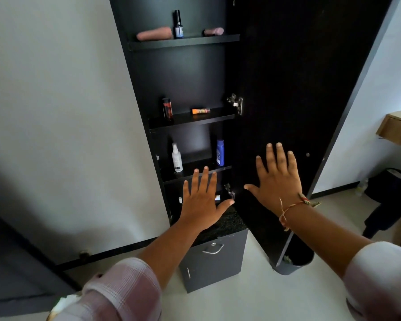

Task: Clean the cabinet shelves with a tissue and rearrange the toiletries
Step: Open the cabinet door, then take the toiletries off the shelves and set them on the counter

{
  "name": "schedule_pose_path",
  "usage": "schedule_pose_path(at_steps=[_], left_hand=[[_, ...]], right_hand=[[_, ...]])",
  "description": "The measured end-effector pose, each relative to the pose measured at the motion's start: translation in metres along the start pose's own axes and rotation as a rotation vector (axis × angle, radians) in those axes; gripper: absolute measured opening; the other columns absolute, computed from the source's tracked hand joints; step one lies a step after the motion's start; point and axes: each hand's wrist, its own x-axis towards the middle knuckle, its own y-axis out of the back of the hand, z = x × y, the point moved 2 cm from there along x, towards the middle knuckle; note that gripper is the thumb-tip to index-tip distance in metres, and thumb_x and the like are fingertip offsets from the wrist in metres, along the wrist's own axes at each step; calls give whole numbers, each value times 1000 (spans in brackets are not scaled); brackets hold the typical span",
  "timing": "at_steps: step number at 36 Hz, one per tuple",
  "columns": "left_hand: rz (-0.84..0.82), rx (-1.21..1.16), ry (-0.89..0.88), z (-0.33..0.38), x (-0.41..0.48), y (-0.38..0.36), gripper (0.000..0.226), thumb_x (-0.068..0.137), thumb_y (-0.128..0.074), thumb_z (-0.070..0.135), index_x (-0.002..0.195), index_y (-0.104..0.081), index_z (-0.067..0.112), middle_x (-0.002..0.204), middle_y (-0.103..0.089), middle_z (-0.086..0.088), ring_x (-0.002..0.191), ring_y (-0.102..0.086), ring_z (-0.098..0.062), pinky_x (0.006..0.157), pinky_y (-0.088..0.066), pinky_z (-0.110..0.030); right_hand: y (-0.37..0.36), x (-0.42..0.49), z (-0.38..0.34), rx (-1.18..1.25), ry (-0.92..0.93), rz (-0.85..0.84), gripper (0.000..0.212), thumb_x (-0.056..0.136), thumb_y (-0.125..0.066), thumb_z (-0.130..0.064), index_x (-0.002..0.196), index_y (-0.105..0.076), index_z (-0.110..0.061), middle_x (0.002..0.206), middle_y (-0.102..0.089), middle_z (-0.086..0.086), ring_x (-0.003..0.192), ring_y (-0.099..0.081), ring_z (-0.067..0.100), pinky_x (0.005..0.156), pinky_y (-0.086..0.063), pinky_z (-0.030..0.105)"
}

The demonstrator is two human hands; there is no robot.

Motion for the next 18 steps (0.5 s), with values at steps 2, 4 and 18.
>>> schedule_pose_path(at_steps=[2,4,18], left_hand=[[-4,-26,28,-8,4,-3,94,82,-9,85,154,-3,25,163,7,0,150,12,-24,117,-3,-53],[1,-47,57,-16,10,-6,93,83,-9,84,154,-5,24,163,2,-1,150,6,-24,117,-7,-51],[132,-616,410,-102,114,-46,71,90,-65,37,145,-33,6,141,-45,-14,132,-43,-29,109,-42,-37]], right_hand=[[0,7,-14,75,13,-18,92,85,-19,-79,155,-14,-20,162,2,20,149,9,40,120,-2,54],[-1,15,-27,157,17,-38,90,87,-21,-78,154,-19,-18,161,-9,21,149,-4,39,119,-15,52],[-62,145,-111,996,-297,-186,53,91,-60,-48,124,-54,-6,107,-68,16,98,-66,33,76,-49,32]])
